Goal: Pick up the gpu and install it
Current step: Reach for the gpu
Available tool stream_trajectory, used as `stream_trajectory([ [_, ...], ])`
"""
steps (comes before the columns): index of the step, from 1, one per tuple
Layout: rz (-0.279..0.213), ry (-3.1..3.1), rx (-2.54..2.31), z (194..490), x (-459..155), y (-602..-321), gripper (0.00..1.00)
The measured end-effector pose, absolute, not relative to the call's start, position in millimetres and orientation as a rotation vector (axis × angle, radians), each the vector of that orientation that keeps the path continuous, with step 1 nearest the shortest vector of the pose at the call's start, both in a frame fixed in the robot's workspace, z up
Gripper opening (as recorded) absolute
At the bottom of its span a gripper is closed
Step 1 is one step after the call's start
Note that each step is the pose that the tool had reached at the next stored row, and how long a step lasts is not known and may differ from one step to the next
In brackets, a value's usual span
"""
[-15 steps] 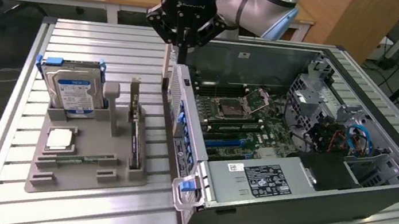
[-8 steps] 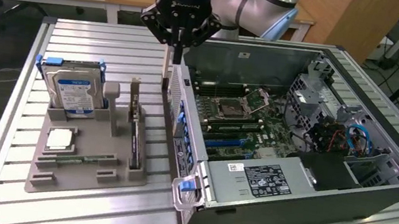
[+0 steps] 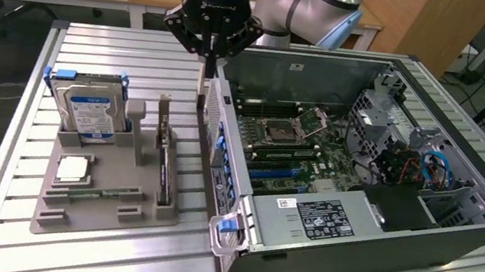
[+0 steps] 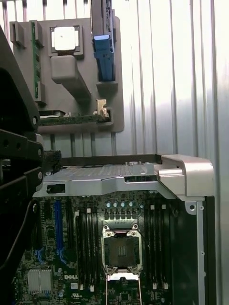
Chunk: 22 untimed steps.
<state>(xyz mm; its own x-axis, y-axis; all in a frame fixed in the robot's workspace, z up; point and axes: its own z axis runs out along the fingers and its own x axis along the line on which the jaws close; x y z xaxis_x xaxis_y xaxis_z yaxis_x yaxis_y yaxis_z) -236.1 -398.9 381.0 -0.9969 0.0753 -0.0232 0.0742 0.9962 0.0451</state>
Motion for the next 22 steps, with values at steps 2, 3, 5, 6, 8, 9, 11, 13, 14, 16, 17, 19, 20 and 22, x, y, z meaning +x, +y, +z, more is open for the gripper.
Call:
stream_trajectory([
  [2,0.069,3.114,0.117,380.7,-238.3,-398.8,0.11],
  [3,0.069,3.114,0.117,380.6,-239.3,-398.8,0.11],
  [5,0.069,3.114,0.117,380.4,-241.5,-398.8,0.11],
  [6,0.069,3.114,0.117,380.2,-242.5,-398.8,0.11],
  [8,0.069,3.114,0.117,380.0,-244.5,-398.9,0.11],
  [9,0.069,3.114,0.117,379.9,-245.5,-398.9,0.11],
  [11,0.069,3.114,0.117,379.6,-247.6,-398.9,0.11],
  [13,0.069,3.114,0.117,379.3,-249.8,-398.8,0.11],
  [14,0.069,3.114,0.117,379.2,-250.9,-398.9,0.11],
  [16,0.069,3.114,0.117,378.9,-253.1,-398.9,0.11],
  [17,0.069,3.114,0.117,378.8,-254.3,-398.8,0.11],
  [19,0.069,3.114,0.117,378.5,-256.6,-398.9,0.11],
  [20,0.069,3.114,0.117,378.3,-257.7,-398.9,0.11],
  [22,0.069,3.114,0.117,378.1,-259.9,-398.8,0.11],
])
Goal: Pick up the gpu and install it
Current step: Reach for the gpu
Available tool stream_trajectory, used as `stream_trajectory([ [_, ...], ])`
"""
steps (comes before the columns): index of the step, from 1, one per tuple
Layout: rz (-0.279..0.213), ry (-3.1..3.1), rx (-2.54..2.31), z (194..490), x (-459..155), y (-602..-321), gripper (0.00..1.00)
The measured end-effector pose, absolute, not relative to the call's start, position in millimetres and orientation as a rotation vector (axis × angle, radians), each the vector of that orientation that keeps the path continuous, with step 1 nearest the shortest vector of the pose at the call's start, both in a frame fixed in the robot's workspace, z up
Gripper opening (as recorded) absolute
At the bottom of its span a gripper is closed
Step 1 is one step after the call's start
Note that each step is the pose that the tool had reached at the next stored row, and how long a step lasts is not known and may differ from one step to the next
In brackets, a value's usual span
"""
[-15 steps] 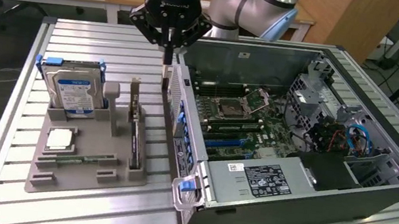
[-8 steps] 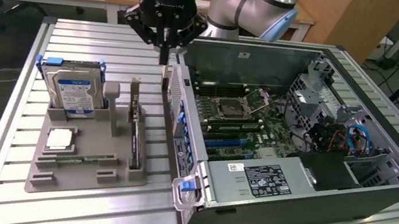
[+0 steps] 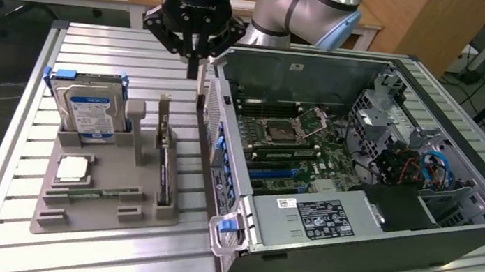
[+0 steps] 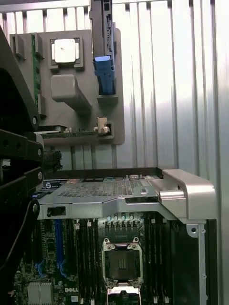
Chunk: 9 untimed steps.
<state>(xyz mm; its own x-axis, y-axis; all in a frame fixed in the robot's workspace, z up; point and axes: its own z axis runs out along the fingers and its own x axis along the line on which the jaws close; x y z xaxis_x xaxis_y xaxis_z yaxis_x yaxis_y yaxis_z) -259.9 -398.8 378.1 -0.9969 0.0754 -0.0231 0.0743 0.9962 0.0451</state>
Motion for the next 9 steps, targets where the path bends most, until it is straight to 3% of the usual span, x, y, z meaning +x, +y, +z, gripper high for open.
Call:
stream_trajectory([
  [9,0.069,3.114,0.117,377.0,-268.9,-398.8,0.11],
])
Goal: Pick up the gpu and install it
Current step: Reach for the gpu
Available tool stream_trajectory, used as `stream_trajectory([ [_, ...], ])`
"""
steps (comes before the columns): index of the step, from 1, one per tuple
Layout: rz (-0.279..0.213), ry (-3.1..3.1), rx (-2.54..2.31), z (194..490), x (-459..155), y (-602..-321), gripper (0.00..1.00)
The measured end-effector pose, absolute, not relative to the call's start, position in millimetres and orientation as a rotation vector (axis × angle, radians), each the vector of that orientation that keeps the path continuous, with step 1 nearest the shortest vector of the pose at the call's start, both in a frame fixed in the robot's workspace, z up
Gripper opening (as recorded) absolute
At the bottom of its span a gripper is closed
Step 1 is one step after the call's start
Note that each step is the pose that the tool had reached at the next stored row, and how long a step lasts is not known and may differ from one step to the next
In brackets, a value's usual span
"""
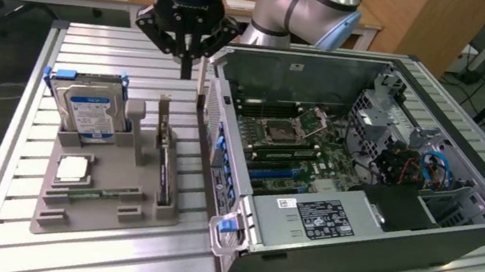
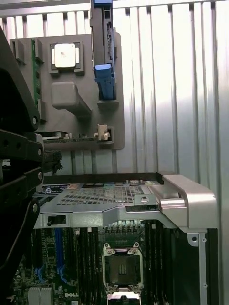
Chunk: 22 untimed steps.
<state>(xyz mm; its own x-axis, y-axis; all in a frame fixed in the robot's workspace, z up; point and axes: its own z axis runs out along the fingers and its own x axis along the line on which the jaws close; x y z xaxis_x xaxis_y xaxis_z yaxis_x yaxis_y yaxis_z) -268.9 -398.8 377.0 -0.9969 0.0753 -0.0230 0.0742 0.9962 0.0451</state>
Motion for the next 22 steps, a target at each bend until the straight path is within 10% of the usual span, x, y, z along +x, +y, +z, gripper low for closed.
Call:
stream_trajectory([
  [22,0.069,3.114,0.117,375.7,-281.1,-398.8,0.11],
])
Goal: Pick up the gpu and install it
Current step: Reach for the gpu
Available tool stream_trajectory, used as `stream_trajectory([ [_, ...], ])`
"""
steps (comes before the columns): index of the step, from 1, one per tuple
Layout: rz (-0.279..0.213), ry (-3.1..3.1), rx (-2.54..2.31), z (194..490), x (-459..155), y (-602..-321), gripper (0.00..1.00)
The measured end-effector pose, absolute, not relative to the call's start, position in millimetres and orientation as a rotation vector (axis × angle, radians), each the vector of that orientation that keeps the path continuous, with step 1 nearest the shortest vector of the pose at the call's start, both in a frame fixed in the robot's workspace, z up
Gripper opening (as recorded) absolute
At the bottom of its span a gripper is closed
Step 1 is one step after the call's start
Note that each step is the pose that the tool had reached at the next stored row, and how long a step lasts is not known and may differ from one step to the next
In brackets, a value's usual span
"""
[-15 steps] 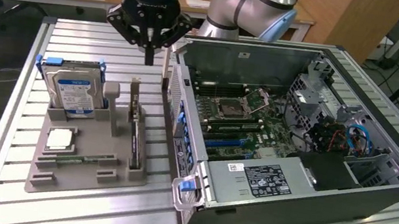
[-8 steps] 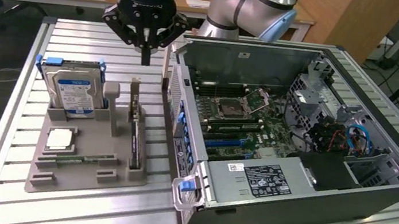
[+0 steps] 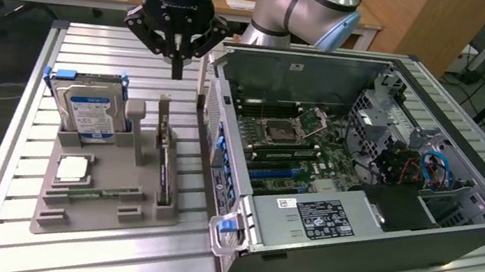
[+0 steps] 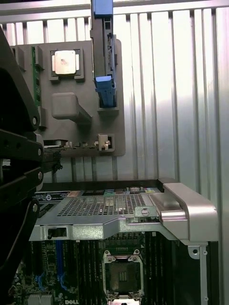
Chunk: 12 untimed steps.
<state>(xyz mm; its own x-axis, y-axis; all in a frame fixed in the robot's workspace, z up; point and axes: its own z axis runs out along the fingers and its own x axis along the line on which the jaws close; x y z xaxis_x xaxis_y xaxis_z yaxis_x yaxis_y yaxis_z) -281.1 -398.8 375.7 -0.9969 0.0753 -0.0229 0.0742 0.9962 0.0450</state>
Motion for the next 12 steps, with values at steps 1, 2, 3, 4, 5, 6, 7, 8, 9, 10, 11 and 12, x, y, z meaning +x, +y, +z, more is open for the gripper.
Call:
stream_trajectory([
  [1,0.069,3.114,0.117,375.7,-281.1,-398.9,0.11],
  [2,0.069,3.114,0.117,375.6,-281.1,-398.8,0.11],
  [3,0.069,3.114,0.117,375.6,-281.0,-398.9,0.11],
  [4,0.069,3.114,0.117,375.6,-281.1,-398.9,0.11],
  [5,0.069,3.114,0.117,375.7,-281.1,-398.8,0.17],
  [6,0.069,3.114,0.117,375.6,-281.1,-398.9,0.23],
  [7,0.069,3.114,0.117,375.6,-281.1,-398.9,0.23],
  [8,0.069,3.114,0.117,375.6,-281.1,-398.9,0.29],
  [9,0.069,3.114,0.117,375.6,-281.1,-398.9,0.35],
  [10,0.069,3.114,0.117,375.6,-281.1,-398.8,0.35],
  [11,0.069,3.114,0.117,375.7,-281.1,-398.9,0.41],
  [12,0.069,3.114,0.117,375.6,-281.1,-398.9,0.41],
])
